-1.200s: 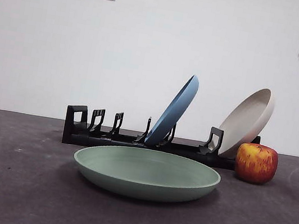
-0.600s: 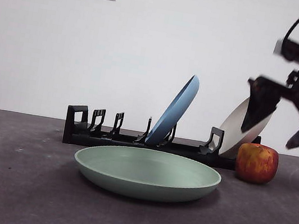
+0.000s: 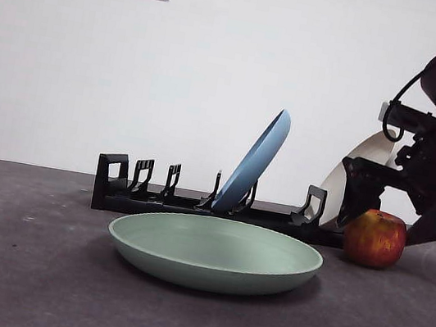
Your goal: Take the green plate from the plate rack,put the plate on the table,take the apple from the table,put the apple in the plate
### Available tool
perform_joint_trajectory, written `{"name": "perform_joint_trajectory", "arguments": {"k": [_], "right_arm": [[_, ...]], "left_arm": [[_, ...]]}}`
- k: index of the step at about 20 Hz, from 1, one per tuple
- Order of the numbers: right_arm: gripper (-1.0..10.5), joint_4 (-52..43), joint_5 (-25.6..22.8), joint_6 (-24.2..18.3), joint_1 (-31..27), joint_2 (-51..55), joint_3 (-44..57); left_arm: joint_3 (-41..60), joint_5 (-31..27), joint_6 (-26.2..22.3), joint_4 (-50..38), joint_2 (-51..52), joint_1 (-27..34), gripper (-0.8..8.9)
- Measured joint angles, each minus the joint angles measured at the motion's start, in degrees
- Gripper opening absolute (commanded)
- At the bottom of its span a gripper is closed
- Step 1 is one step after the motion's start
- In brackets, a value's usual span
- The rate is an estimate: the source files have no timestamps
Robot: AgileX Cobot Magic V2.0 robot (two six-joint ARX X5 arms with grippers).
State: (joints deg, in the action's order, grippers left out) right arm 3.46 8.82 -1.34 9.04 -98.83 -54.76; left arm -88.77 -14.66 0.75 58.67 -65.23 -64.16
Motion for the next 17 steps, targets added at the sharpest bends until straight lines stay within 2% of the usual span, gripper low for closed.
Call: {"name": "perform_joint_trajectory", "arguments": {"k": [1, 6, 11, 17], "right_arm": [[7.3, -0.2, 0.0, 0.0, 0.0, -0.5, 0.0], [2.6, -1.4, 0.0, 0.0, 0.0, -1.1, 0.0], [0.0, -1.5, 0.2, 0.0, 0.0, -1.1, 0.0], [-0.2, -0.3, 0.2, 0.0, 0.0, -0.7, -0.1]], "left_arm": [[0.0, 0.0, 0.0, 0.0, 0.0, 0.0, 2.52], [0.0, -0.1, 0.0, 0.0, 0.0, 0.0, 2.52], [0.0, -0.1, 0.4, 0.0, 0.0, 0.0, 2.52], [0.0, -0.1, 0.4, 0.0, 0.0, 0.0, 2.52]]}}
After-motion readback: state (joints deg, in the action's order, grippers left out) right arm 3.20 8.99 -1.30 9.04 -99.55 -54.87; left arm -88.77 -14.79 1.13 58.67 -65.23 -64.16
